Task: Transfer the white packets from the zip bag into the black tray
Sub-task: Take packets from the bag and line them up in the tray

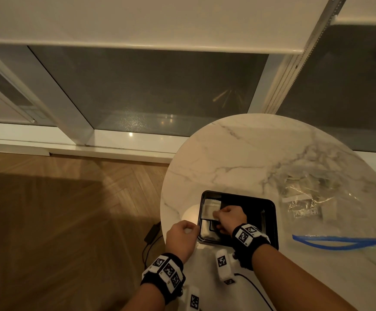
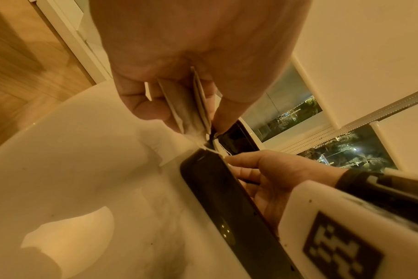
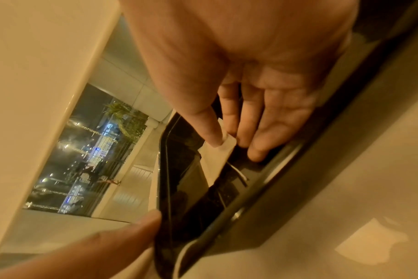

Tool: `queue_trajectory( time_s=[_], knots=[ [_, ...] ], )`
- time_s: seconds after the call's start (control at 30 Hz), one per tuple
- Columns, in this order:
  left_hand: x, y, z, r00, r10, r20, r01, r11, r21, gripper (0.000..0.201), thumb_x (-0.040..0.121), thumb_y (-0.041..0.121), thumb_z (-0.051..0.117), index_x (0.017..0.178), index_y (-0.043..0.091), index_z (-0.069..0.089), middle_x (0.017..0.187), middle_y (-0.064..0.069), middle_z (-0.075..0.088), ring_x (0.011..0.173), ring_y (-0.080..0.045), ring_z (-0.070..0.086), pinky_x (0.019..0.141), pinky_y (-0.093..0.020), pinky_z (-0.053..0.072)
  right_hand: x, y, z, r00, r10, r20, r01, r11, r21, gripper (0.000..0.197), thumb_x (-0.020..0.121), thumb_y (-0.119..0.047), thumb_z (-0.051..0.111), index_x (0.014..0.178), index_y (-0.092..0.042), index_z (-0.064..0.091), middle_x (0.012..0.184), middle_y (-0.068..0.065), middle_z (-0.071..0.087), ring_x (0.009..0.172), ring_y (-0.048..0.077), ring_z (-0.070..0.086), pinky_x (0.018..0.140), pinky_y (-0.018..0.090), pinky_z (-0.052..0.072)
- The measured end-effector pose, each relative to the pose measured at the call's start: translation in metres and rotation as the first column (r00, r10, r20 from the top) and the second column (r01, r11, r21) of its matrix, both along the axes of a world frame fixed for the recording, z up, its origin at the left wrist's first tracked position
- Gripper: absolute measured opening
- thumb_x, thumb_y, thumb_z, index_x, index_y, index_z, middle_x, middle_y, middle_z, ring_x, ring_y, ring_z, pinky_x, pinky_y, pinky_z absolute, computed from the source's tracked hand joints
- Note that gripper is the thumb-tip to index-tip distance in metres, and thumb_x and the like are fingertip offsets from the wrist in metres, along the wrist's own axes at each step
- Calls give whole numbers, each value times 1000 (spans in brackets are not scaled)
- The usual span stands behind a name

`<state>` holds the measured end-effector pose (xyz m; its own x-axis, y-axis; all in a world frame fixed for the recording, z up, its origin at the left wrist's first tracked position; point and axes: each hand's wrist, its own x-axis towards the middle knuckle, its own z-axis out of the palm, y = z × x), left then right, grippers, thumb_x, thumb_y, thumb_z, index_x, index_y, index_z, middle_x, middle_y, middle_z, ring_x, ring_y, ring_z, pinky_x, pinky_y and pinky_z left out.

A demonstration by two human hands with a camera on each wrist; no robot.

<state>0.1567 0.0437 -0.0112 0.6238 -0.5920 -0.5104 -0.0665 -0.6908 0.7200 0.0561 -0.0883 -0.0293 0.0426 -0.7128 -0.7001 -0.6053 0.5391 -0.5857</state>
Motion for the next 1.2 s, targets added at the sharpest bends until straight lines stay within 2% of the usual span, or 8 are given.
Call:
queue_trajectory(
  time_s=[0.13,0.2,0.5,0.63,0.8,0.97,1.13,1.2],
  knots=[
    [0,0,1,1000,-8,1,8,1000,-4,12,88,28,70,75,29,70,80,14,70,82,-2,63,72,-21,45,-2,-5,-10,997,50,-66,-55,995,-80,26,63,-34,81,75,-20,63,70,4,72,67,23,72,67,42,62],
    [0,0,0,1000,-13,0,13,1000,-7,13,88,28,70,75,30,70,81,14,71,84,-3,64,74,-21,46,-2,-7,-16,995,79,-62,-84,993,-78,26,62,-34,83,74,-21,63,72,3,72,70,22,72,70,43,62],
    [1,-1,-2,999,-40,13,40,999,-19,8,88,27,70,80,27,72,82,14,71,82,-2,64,75,-22,49,3,-9,-21,993,101,-54,-107,989,-107,18,66,-26,78,73,-26,62,74,2,71,70,23,71,69,44,62],
    [1,-2,-1,998,-53,40,54,998,-26,7,89,26,70,82,26,72,83,16,70,84,-1,63,75,-20,45,3,-9,-22,991,121,-54,-127,984,-127,17,68,-28,78,72,-29,61,75,0,71,71,24,71,69,44,62],
    [2,-2,-2,998,-58,20,59,998,-27,7,89,26,70,83,28,72,85,15,71,84,-4,65,79,-23,50,4,-10,-21,991,118,-69,-127,980,-150,26,69,-35,78,83,-31,56,84,1,70,76,23,71,73,40,62],
    [3,-2,-1,997,-72,16,72,997,-28,5,89,26,70,86,25,73,86,16,71,86,-5,65,81,-24,52,3,-9,-16,987,133,-94,-148,973,-176,24,77,-28,76,97,-26,63,93,1,68,88,22,67,76,28,54],
    [2,-1,-1,997,-67,25,68,997,-30,5,89,25,70,86,25,73,84,16,70,84,0,63,76,-19,47,2,-9,-16,983,154,-98,-170,969,-182,25,78,-24,76,100,-23,65,93,3,68,82,20,64,72,26,51],
    [2,-2,-1,998,-64,19,64,998,-28,5,89,26,70,85,26,73,84,15,71,83,-4,65,77,-23,51,2,-10,-16,982,163,-97,-178,967,-184,25,79,-23,76,101,-24,65,94,3,69,80,18,62,70,25,49]
  ],
)
